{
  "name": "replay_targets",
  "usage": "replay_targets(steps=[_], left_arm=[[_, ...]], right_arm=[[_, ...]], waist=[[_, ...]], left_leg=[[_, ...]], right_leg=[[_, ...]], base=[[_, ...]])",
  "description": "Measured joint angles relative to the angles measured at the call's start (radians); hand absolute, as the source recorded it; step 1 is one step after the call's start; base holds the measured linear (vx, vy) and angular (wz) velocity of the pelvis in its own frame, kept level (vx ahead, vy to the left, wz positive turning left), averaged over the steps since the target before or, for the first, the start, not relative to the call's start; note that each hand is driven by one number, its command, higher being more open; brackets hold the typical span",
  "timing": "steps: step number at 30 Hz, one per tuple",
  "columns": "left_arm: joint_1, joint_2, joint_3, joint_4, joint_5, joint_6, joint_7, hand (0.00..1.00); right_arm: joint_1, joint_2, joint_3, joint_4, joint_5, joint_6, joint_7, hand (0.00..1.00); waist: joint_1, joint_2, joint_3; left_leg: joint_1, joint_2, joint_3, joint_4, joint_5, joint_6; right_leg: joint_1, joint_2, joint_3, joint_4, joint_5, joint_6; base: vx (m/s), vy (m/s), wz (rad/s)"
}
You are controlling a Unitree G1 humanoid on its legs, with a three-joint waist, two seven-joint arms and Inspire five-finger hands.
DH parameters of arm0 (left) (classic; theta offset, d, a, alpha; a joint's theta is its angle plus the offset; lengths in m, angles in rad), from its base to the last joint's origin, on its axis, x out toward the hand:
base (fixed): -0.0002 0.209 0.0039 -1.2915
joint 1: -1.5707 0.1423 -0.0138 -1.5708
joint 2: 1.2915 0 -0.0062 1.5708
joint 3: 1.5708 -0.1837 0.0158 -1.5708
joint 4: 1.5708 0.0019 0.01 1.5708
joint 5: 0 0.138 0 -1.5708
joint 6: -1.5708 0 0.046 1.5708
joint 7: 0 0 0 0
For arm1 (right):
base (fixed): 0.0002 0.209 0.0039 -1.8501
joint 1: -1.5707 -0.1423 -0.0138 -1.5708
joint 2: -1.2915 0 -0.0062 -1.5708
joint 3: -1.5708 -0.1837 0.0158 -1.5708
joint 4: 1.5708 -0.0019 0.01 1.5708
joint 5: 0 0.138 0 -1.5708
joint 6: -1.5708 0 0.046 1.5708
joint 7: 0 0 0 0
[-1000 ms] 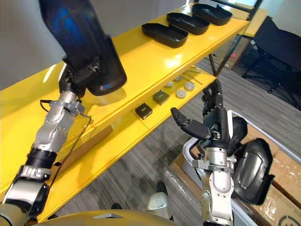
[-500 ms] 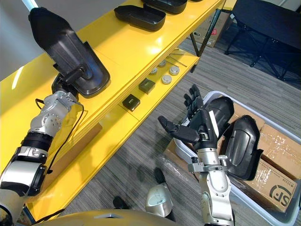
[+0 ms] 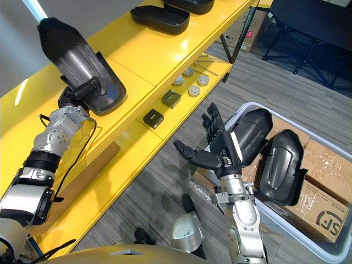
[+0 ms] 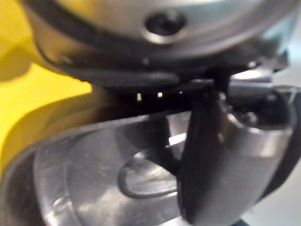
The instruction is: Walk over and take three plastic housings, then place them on the shelf
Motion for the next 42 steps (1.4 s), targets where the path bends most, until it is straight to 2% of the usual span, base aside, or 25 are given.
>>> replay_targets(steps=[3,7,13,15,20,21,26,31,34,36,42], left_arm=[[-0.021,0.0,-0.002,0.0,0.0,0.0,0.019,1.0],[-0.078,0.003,-0.002,-0.005,0.003,-0.005,0.081,1.0],[-0.153,0.022,0.003,-0.015,-0.001,-0.057,0.192,1.0],[-0.168,0.022,0.011,-0.019,-0.002,-0.093,0.234,1.0],[-0.187,0.021,0.012,-0.02,-0.003,-0.142,0.356,1.0],[-0.189,0.021,0.014,-0.017,-0.003,-0.152,0.379,1.0],[-0.192,0.02,0.03,-0.015,0.009,-0.148,0.392,1.0],[-0.192,0.02,0.035,-0.009,0.21,-0.041,0.414,1.0],[-0.194,0.022,0.038,0.003,0.358,0.059,0.416,1.0],[-0.223,0.033,0.037,0.016,0.433,0.15,0.388,1.0],[-0.27,0.062,0.032,0.065,0.564,0.255,0.315,1.0]], right_arm=[[-0.001,0.0,0.019,0.0,0.0,0.0,-0.016,1.0],[-0.018,-0.001,0.028,-0.001,0.002,0.0,-0.021,1.0],[-0.032,-0.001,0.066,-0.003,0.005,0.001,-0.04,1.0],[-0.035,-0.001,0.092,-0.003,0.01,0.0,-0.052,1.0],[-0.035,0.0,0.145,-0.003,0.022,0.0,-0.074,1.0],[-0.034,0.0,0.153,-0.003,0.022,0.0,-0.083,1.0],[-0.03,0.0,0.172,-0.003,0.022,0.0,-0.109,1.0],[-0.029,0.0,0.182,-0.006,0.022,0.0,-0.106,1.0],[-0.01,0.0,0.2,-0.046,0.023,0.0,-0.104,1.0],[-0.01,0.0,0.218,-0.07,0.025,0.0,-0.103,1.0],[-0.009,0.001,0.258,-0.072,0.032,0.007,-0.104,1.0]], waist=[[-0.001,-0.003,0.007],[0.0,-0.004,0.052],[-0.006,-0.002,0.102],[-0.01,-0.004,0.121],[-0.026,-0.007,0.128],[-0.029,-0.007,0.128],[-0.03,-0.007,0.129],[-0.027,-0.007,0.129],[-0.021,-0.007,0.128],[-0.018,-0.007,0.128],[-0.009,-0.005,0.125]], left_leg=[[-0.009,0.001,0.0,0.005,0.0,0.0],[-0.035,0.012,0.0,0.042,-0.014,0.001],[-0.09,0.021,-0.001,0.074,-0.018,0.004],[-0.101,0.026,-0.003,0.087,-0.02,0.007],[-0.116,0.033,-0.005,0.094,-0.021,0.007],[-0.116,0.034,-0.005,0.094,-0.021,0.006],[-0.114,0.039,-0.011,0.093,-0.021,0.006],[-0.093,0.036,-0.023,0.088,-0.021,0.006],[-0.078,0.034,-0.036,0.085,-0.021,0.006],[-0.076,0.034,-0.044,0.085,-0.021,0.005],[-0.073,0.035,-0.045,0.085,-0.02,0.004]], right_leg=[[-0.007,0.0,-0.001,0.0,0.003,-0.001],[-0.02,0.002,-0.001,0.004,0.005,-0.005],[-0.065,0.003,0.002,0.015,0.018,-0.004],[-0.068,0.006,0.002,0.015,0.022,-0.002],[-0.081,0.012,0.004,0.015,0.025,-0.002],[-0.081,0.013,0.004,0.015,0.03,0.007],[-0.076,0.019,0.002,0.015,0.031,0.008],[-0.048,0.017,-0.007,0.009,0.031,0.008],[-0.023,0.015,-0.02,-0.002,0.031,0.007],[-0.014,0.015,-0.028,-0.003,0.03,0.007],[-0.011,0.016,-0.028,-0.003,0.031,0.006]], base=[[-0.04,-0.042,0.01],[-0.07,-0.036,0.0],[-0.05,-0.037,0.0],[-0.04,-0.035,0.0],[-0.04,-0.041,-0.01],[-0.01,-0.031,-0.03],[-0.01,-0.019,0.02],[-0.02,-0.018,0.04],[-0.04,-0.019,0.1],[-0.05,-0.024,0.08],[-0.04,-0.026,0.01]])
